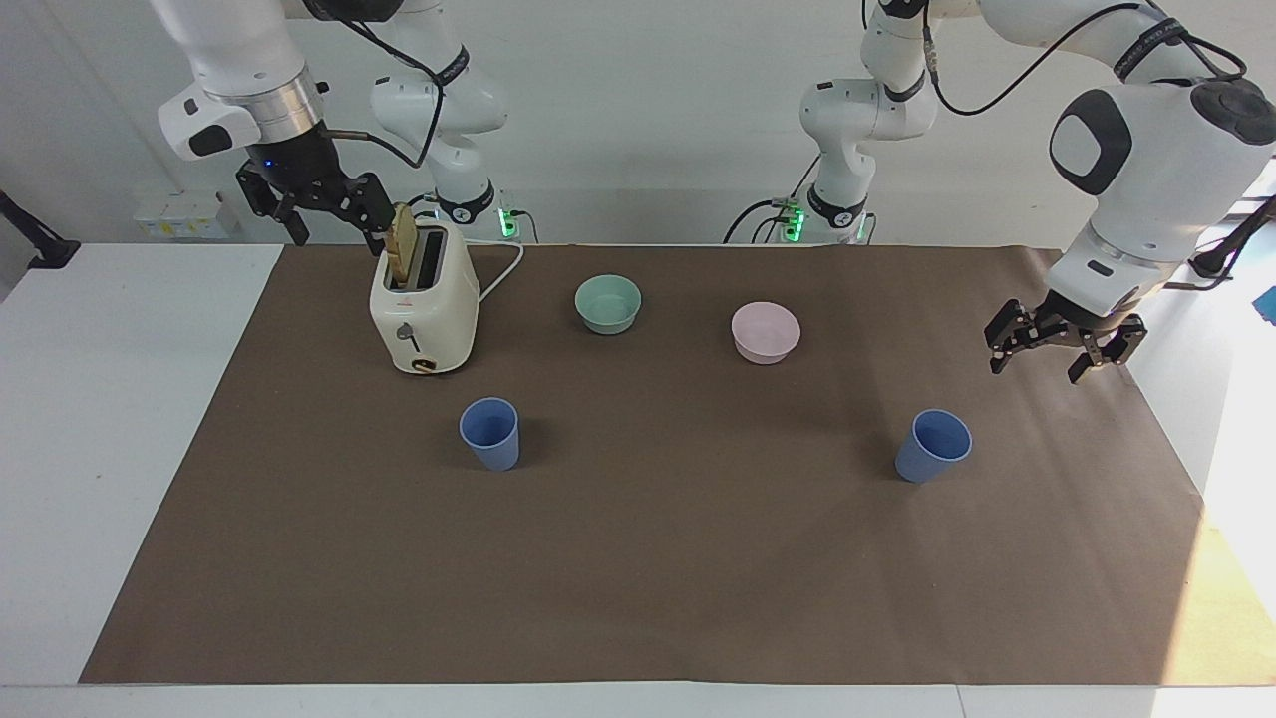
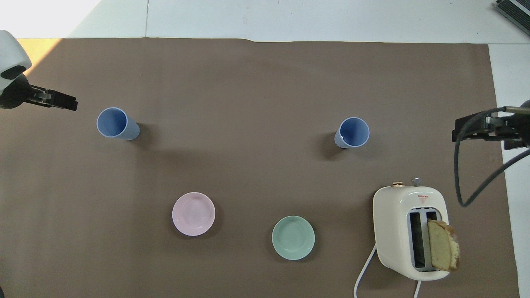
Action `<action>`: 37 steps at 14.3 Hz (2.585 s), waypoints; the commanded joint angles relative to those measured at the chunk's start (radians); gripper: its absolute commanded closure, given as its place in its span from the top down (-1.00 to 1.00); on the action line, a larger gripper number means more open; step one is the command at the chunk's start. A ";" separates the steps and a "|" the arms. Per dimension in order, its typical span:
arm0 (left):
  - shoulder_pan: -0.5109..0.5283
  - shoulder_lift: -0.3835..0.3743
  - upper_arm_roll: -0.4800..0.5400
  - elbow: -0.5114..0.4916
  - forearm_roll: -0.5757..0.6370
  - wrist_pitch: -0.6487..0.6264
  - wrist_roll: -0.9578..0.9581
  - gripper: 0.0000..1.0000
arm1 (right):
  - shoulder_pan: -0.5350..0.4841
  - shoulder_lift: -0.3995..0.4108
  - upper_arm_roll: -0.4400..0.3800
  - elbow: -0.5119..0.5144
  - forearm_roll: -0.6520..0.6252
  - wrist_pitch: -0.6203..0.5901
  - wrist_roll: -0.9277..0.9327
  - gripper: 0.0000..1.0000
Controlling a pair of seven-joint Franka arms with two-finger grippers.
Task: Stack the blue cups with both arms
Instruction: 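Reach the left gripper toward the blue cup nearest it, then close the left gripper on the rim of the blue cup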
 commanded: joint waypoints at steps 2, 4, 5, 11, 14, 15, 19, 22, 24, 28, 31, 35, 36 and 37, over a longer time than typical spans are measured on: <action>-0.013 0.054 0.004 0.009 -0.019 0.043 -0.008 1.00 | -0.007 -0.013 0.003 -0.015 0.019 0.005 0.009 1.00; -0.016 0.082 0.000 -0.002 -0.019 0.081 -0.011 1.00 | -0.007 -0.013 0.003 -0.015 0.019 0.005 0.009 1.00; -0.027 0.095 -0.002 -0.003 -0.019 0.100 -0.010 1.00 | -0.007 -0.013 0.003 -0.015 0.019 0.005 0.009 1.00; -0.044 0.089 -0.002 -0.117 -0.019 0.173 -0.005 1.00 | -0.007 -0.013 0.003 -0.015 0.019 0.005 0.009 1.00; -0.033 0.082 -0.002 -0.149 -0.020 0.190 -0.002 1.00 | -0.007 -0.013 0.003 -0.015 0.019 0.005 0.009 1.00; -0.027 0.082 -0.002 -0.167 -0.020 0.196 -0.002 1.00 | -0.007 -0.013 0.003 -0.015 0.019 0.005 0.009 1.00; -0.008 0.054 -0.003 -0.287 -0.020 0.299 -0.002 1.00 | -0.007 -0.013 0.001 -0.015 0.019 0.005 0.009 1.00; -0.005 0.028 -0.003 -0.359 -0.020 0.365 -0.004 1.00 | -0.007 -0.013 0.003 -0.015 0.019 0.005 0.009 1.00; -0.014 0.037 -0.003 -0.388 -0.022 0.419 -0.010 1.00 | -0.007 -0.013 0.003 -0.015 0.019 0.005 0.009 1.00; -0.014 0.034 -0.002 -0.395 -0.024 0.419 -0.008 0.57 | -0.007 -0.013 0.003 -0.015 0.019 0.005 0.009 1.00; -0.014 0.034 -0.002 -0.395 -0.024 0.408 -0.002 0.06 | -0.007 -0.013 0.001 -0.015 0.019 0.005 0.009 1.00; -0.019 0.033 -0.003 -0.392 -0.025 0.379 -0.010 -0.65 | -0.007 -0.013 0.003 -0.015 0.019 0.005 0.011 1.00; -0.019 0.033 -0.003 -0.392 -0.025 0.376 -0.010 -0.79 | -0.007 -0.013 0.001 -0.015 0.019 0.005 0.009 1.00; -0.019 0.033 -0.003 -0.389 -0.025 0.373 -0.010 -0.95 | -0.007 -0.013 0.003 -0.015 0.019 0.005 0.009 1.00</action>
